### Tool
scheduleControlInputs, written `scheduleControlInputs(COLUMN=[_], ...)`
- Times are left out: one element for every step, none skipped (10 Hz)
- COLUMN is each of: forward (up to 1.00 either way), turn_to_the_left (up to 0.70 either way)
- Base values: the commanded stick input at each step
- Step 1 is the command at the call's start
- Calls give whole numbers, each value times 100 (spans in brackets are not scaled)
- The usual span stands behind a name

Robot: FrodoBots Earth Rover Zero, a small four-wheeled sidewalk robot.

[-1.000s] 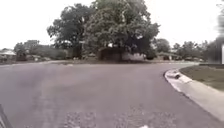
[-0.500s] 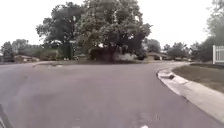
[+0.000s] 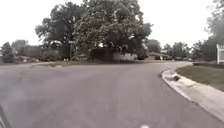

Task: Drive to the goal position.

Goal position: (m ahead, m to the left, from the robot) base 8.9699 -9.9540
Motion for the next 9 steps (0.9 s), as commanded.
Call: scheduleControlInputs(forward=[70, 70, 70, 70, 70, 70, 70, 70, 70], turn_to_the_left=[0, -4, -35, -35, -9, 0, 0, 0, 0])
